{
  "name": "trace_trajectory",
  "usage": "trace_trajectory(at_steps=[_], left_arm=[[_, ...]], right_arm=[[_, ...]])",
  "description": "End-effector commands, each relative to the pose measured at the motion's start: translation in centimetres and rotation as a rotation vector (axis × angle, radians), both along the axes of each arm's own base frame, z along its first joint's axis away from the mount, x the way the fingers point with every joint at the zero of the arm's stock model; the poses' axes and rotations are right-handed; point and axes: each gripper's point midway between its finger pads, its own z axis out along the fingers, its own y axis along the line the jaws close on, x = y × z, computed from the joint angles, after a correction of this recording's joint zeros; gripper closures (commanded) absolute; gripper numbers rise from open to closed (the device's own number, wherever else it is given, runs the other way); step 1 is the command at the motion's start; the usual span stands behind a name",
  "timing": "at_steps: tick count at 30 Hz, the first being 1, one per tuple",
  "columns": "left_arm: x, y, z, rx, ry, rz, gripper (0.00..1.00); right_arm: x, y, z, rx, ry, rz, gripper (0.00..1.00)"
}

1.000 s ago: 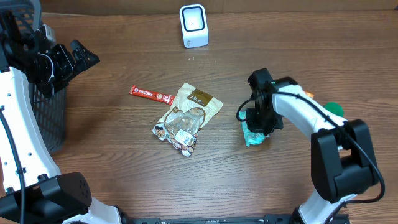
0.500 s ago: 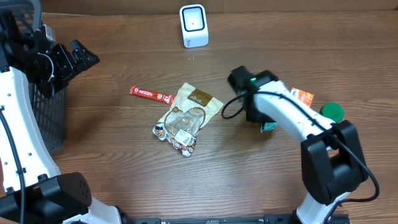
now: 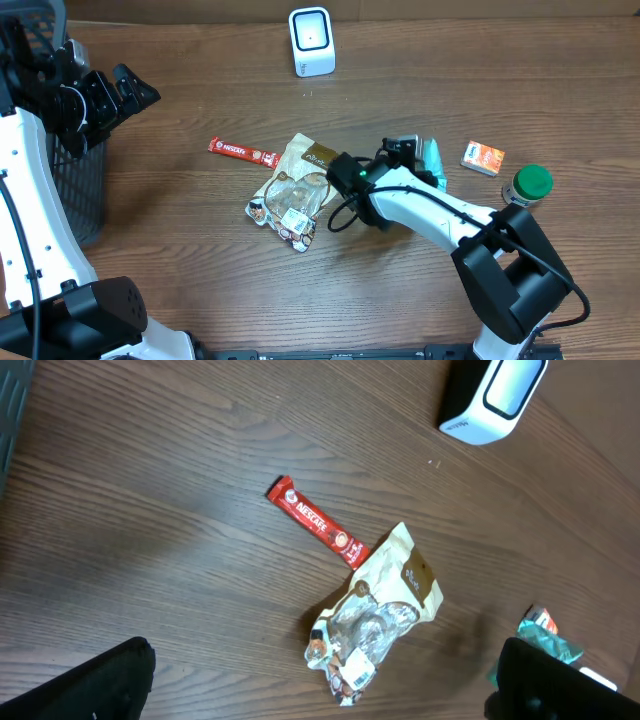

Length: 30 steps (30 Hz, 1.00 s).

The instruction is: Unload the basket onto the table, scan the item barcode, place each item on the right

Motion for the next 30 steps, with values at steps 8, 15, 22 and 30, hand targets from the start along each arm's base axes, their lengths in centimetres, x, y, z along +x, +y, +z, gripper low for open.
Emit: trace_trajectory(at_steps=[8,15,22,30], left_arm=[[0.1,-0.2,-0.1,-0.004,0.004,-0.001,0.0],[0.1,-0.2,-0.1,-0.004,0.004,-0.001,0.0],[0.1,-0.2,-0.1,-0.004,0.004,-0.001,0.0],[0.1,-0.2,-0.1,-0.004,0.004,-0.001,0.0]], right_arm=[[-0.3,-2.3,-0.5,-0.095,-0.037,-0.005,0.96],[-0.6,-2.6,-2.2,-0.132,0.061,0.013,0.96],[-1.8,-1.9,-5.9,-0.069,0.166,-0.009,0.96],[-1.9,-0.4,-6.3,-0.048,0.159,0.028,0.96]])
